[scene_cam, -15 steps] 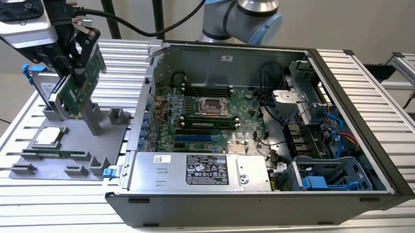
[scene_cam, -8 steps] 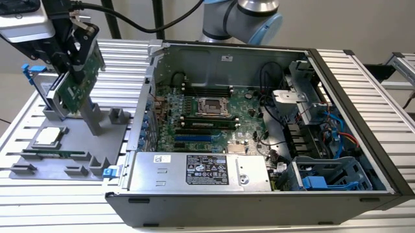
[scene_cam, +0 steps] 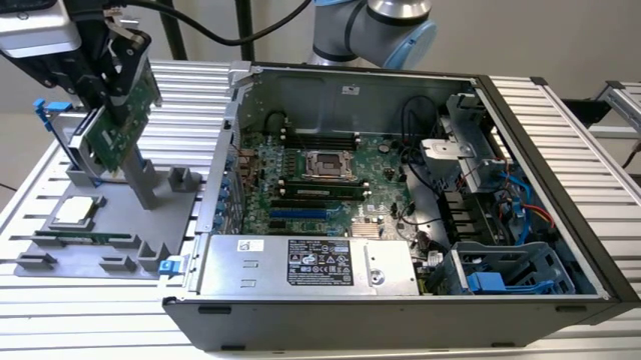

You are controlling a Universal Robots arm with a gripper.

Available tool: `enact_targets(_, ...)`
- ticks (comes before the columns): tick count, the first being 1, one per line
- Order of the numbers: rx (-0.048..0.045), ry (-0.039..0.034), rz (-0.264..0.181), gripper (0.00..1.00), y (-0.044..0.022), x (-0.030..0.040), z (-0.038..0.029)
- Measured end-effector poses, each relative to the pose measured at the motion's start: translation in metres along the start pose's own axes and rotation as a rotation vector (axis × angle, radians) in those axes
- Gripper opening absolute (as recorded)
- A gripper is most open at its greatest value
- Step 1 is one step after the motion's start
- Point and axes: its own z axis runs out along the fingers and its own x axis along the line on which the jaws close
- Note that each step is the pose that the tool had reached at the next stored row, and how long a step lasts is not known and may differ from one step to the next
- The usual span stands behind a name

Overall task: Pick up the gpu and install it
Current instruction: 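Pick up the gpu and move the gpu toward the slot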

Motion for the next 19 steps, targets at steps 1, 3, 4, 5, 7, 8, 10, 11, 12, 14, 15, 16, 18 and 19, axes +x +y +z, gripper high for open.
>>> enact_targets(1, 0.0000, -0.0001, 0.000, 0.00, 0.0000, 0.0000, -0.0003)
enact_targets(3, -0.0001, -0.0001, 0.000, 0.00, 0.0000, 0.0000, -0.0004)
enact_targets(4, 0.0000, -0.0001, 0.000, 0.00, 0.0000, 0.0000, -0.0005)
enact_targets(5, 0.0001, 0.0001, 0.000, 0.00, 0.0000, 0.0000, -0.0006)
enact_targets(7, 0.0001, 0.0000, 0.000, 0.00, 0.0000, 0.0000, -0.0006)
enact_targets(8, 0.0000, 0.0000, 0.000, 0.00, 0.0000, 0.0000, -0.0006)
enact_targets(10, 0.0000, 0.0000, 0.000, 0.00, 0.0000, 0.0000, -0.0006)
enact_targets(11, 0.0000, 0.0000, 0.000, 0.00, 0.0000, 0.0000, -0.0006)
enact_targets(12, 0.0001, 0.0000, 0.000, 0.00, 0.0000, 0.0000, -0.0007)
enact_targets(14, 0.0001, 0.0001, 0.000, 0.00, 0.0000, 0.0000, -0.0007)
enact_targets(15, 0.0002, 0.0002, 0.000, 0.00, 0.0000, -0.0003, -0.0008)
enact_targets(16, 0.0003, 0.0003, 0.000, 0.00, 0.0001, -0.0009, -0.0009)
enact_targets(18, 0.0001, 0.0000, 0.000, 0.00, 0.0003, -0.0027, -0.0007)
enact_targets(19, 0.0001, 0.0001, 0.000, 0.00, 0.0004, -0.0040, -0.0007)
